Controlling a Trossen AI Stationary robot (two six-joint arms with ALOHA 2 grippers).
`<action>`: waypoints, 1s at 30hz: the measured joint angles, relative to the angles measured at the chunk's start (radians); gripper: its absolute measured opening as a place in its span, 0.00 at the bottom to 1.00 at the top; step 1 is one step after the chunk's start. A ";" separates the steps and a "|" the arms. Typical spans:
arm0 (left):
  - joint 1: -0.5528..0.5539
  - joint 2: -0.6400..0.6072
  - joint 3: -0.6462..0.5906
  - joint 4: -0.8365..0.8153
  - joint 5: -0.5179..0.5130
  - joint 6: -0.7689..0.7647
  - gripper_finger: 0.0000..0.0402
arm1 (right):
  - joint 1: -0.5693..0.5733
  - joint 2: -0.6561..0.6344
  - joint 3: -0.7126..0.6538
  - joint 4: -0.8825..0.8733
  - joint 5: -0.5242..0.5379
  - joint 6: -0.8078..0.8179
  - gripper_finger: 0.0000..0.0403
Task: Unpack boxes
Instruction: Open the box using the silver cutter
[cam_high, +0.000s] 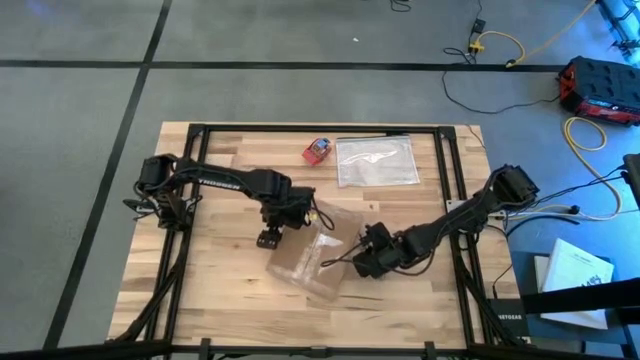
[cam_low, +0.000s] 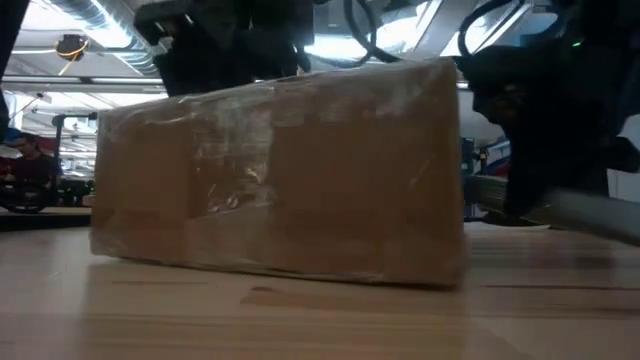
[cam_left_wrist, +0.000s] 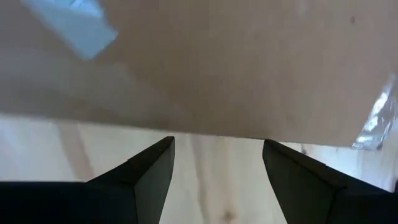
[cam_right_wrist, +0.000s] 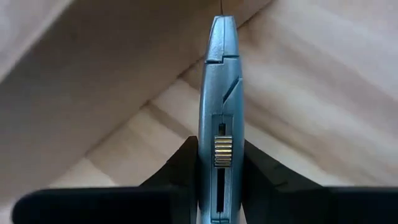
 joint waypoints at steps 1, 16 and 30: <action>-0.011 0.000 0.000 0.006 0.000 -0.001 0.58 | -0.009 -0.002 0.000 0.000 0.000 -0.010 0.15; -0.131 0.000 0.001 0.250 0.015 -0.050 0.58 | -0.127 -0.195 0.002 -0.184 0.065 -0.072 0.15; -0.120 -0.001 0.001 0.369 -0.012 -0.053 0.58 | -0.113 -0.413 0.153 -0.382 -0.139 0.006 0.15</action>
